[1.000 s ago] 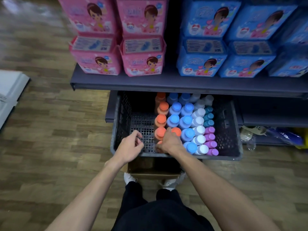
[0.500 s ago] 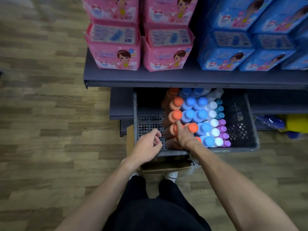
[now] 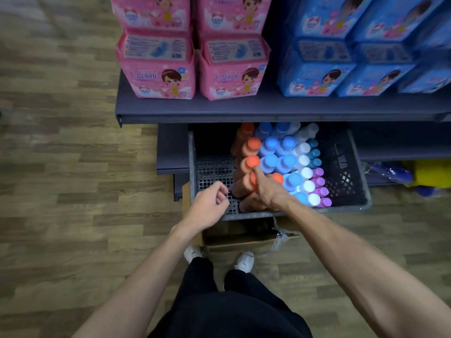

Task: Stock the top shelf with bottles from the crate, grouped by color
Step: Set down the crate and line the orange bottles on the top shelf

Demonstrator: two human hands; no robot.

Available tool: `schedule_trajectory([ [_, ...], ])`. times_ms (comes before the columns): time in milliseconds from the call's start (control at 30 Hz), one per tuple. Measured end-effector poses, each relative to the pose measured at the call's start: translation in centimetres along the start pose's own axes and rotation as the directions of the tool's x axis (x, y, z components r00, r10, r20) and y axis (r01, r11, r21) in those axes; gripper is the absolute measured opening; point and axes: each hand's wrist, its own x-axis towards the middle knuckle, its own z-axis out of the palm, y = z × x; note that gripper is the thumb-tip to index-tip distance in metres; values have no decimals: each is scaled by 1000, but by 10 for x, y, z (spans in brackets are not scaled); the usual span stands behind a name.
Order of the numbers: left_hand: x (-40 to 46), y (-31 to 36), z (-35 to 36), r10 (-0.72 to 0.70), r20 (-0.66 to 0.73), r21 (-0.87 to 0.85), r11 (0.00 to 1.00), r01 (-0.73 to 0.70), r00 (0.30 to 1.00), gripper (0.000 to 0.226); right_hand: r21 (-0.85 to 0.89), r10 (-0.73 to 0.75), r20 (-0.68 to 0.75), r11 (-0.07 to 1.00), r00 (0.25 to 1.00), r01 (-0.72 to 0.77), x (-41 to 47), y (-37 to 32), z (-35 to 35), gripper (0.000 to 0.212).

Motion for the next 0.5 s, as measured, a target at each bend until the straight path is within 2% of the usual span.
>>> schedule_trajectory([
  [267, 13, 18, 0, -37, -7, 84, 996, 37, 999, 17, -140, -202, 12, 969, 979, 202, -33, -14, -81, 56],
  [367, 21, 28, 0, -18, -68, 143, 989, 28, 998, 38, -137, -263, -22, 957, 965, 257, -51, -22, -103, 45],
  [500, 30, 47, 1, 52, -145, 208, 978, -22, 988, 63, -129, -319, -68, 942, 945, 309, -73, -32, -123, 45],
])
